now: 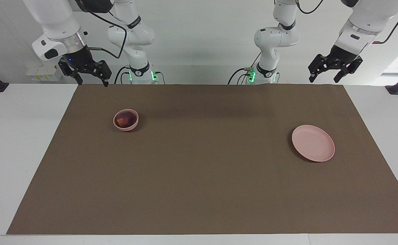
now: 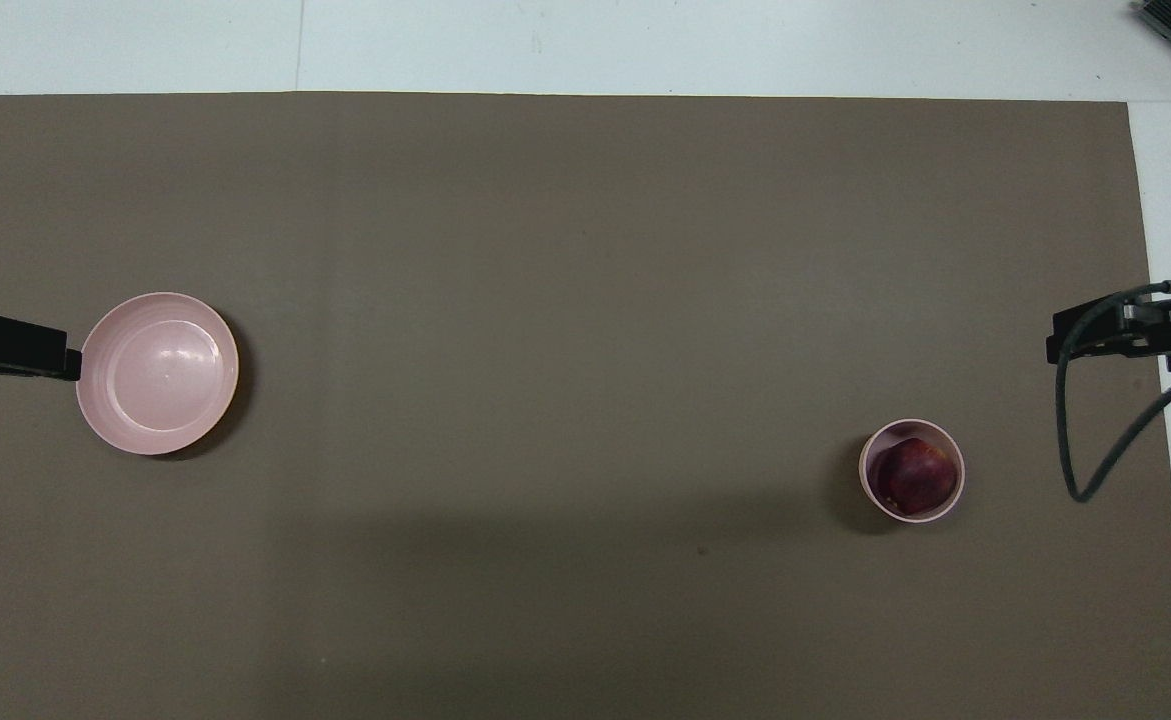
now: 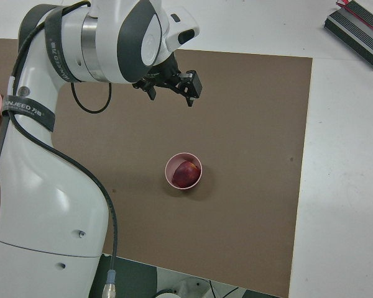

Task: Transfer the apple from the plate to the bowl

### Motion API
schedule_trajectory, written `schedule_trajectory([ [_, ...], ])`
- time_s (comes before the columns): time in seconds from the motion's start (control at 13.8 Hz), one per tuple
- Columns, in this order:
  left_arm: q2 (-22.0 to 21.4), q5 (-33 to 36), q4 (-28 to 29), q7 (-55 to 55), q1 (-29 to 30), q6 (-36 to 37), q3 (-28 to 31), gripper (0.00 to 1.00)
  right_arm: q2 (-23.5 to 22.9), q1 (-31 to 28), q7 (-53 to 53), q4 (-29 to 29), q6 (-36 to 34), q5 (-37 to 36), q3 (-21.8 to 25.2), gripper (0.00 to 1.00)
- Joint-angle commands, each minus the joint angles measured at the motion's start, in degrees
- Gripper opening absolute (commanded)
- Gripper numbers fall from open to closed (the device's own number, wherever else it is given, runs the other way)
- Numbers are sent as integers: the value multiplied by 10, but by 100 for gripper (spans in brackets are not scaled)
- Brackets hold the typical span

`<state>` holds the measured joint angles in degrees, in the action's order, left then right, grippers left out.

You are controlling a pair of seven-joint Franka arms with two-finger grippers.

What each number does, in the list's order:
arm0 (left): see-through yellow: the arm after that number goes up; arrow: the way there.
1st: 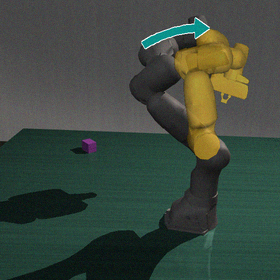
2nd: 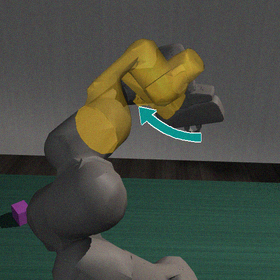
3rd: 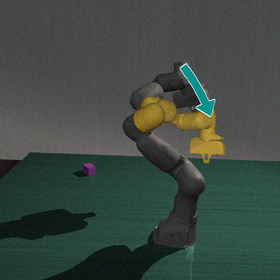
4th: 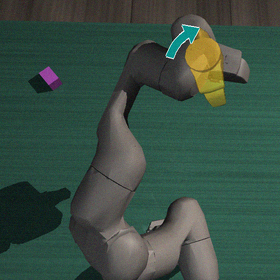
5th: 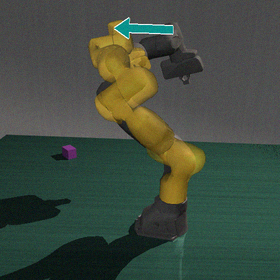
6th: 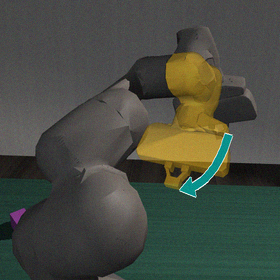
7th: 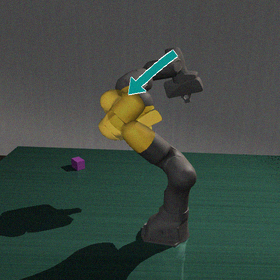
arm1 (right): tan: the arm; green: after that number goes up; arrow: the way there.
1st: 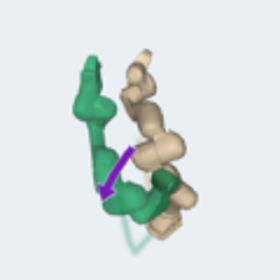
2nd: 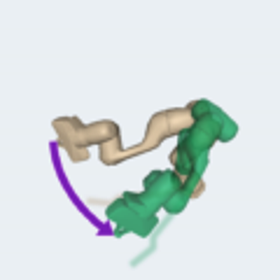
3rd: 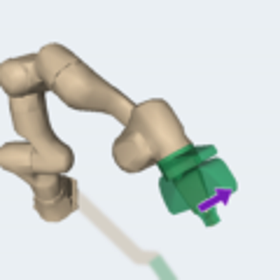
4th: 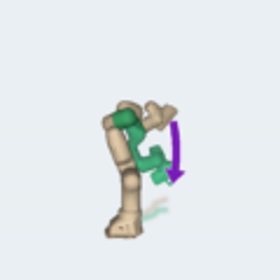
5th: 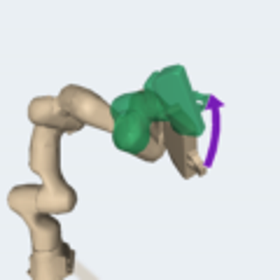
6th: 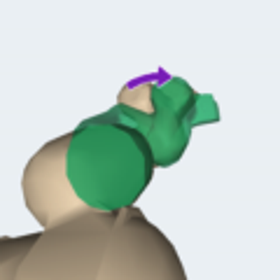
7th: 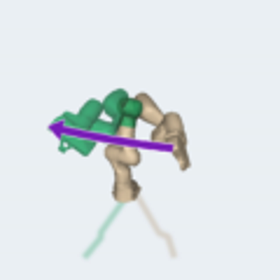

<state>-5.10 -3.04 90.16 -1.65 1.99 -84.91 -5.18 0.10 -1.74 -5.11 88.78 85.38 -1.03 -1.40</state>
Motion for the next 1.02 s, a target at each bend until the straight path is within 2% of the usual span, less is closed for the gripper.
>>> schedule_trajectory([
  [0.0, -4, -7, 4, 4, 7, 1, -2, 100, -5, -3, 11, -12, 0, 8, -3, 100],
  [0.95, -5, -7, 4, 2, 7, 8, -2, 100, -5, -3, 17, -11, 7, 7, -3, 100],
])
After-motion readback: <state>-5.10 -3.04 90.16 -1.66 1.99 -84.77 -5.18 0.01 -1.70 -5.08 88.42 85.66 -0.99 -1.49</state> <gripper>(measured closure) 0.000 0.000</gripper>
